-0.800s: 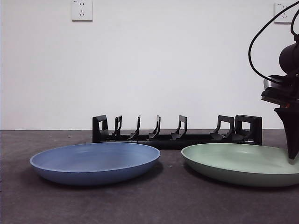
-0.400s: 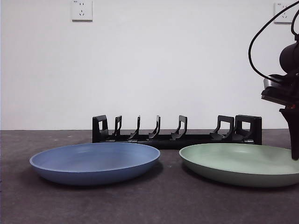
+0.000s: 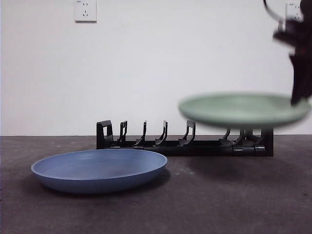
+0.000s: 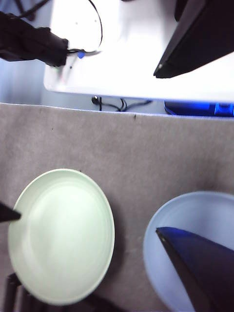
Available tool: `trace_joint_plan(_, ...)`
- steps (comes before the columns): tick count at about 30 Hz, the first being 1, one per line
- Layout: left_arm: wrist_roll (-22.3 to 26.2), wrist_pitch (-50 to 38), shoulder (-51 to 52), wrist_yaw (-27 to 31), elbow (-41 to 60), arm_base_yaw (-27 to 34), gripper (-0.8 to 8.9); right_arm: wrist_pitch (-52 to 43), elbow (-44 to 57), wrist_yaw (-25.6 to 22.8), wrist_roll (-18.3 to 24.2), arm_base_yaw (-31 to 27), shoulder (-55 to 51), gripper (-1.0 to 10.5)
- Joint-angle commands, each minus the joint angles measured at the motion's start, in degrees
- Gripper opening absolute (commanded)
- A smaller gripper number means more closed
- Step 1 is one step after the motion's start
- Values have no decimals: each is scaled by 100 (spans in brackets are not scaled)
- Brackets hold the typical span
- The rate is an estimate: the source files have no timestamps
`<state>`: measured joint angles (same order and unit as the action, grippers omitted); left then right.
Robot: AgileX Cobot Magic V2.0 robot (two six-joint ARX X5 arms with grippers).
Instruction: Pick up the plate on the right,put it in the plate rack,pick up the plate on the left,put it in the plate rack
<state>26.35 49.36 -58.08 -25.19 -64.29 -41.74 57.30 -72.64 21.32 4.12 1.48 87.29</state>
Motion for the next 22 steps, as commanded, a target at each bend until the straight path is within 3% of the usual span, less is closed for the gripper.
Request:
trace_joint_plan(1,645,-236,-11,256,0,-223,629,254,-310,133,52,11,-249,-16)
trace_joint_plan(11,2334,-1185,-214,2343,0,-1102,629,1228,-1314,638,42,450,-562,-16)
trace_joint_plan(22,2839,-1207,-592,3659,0,-1685,628,831,-1423,612,-459,1873,-503,-16)
